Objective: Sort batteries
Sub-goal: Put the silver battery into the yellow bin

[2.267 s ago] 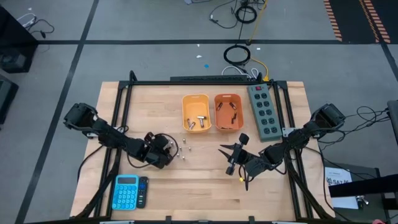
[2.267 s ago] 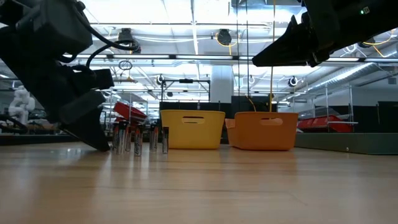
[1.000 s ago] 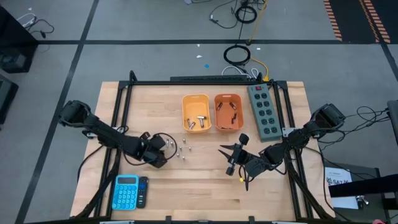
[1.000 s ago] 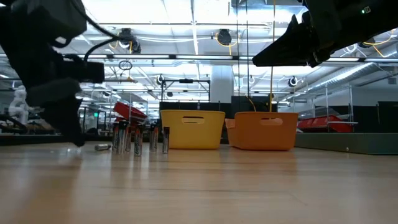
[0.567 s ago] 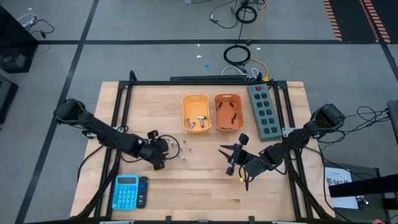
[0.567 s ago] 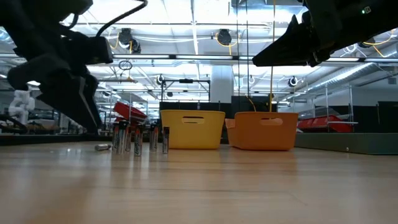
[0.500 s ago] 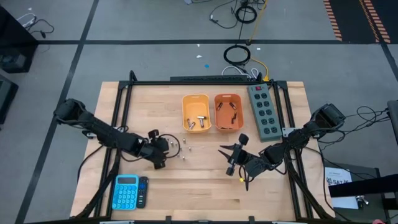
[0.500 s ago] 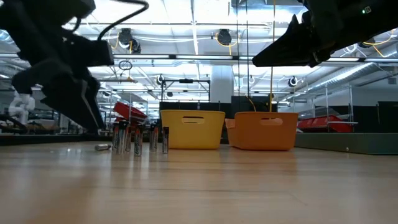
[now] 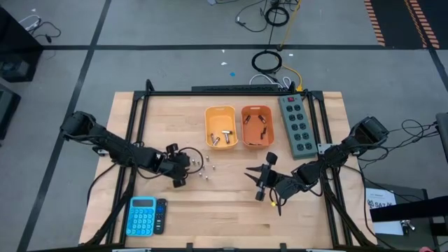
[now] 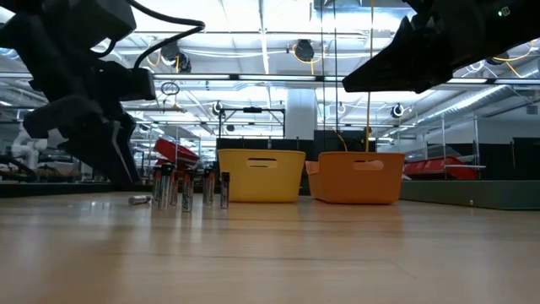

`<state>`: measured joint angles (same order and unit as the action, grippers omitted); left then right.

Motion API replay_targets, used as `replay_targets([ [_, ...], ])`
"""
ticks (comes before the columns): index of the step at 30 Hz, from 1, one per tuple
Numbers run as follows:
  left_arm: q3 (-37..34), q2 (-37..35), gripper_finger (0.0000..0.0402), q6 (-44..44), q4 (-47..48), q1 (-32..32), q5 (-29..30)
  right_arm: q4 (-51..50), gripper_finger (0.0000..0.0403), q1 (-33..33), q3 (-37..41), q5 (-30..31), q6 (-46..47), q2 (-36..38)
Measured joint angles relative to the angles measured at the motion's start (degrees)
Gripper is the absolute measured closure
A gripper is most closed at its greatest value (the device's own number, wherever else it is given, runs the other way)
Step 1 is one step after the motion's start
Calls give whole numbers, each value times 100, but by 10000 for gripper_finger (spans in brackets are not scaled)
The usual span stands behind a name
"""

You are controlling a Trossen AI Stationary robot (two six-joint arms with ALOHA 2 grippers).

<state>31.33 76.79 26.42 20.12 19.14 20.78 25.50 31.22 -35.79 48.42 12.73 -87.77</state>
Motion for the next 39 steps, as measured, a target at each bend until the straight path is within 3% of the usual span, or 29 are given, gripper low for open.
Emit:
replay_targets([
  [19, 4, -2, 210, -207, 11, -261, 108, -2, 323, 39, 0, -57, 404, 0],
  [25, 4, -2, 210, -576, -260, -459, -296, -5, 323, 44, 0, -57, 389, 0],
  [39, 9, 0, 210, -936, -722, -536, -310, 0, 323, 44, 0, -57, 370, 0],
])
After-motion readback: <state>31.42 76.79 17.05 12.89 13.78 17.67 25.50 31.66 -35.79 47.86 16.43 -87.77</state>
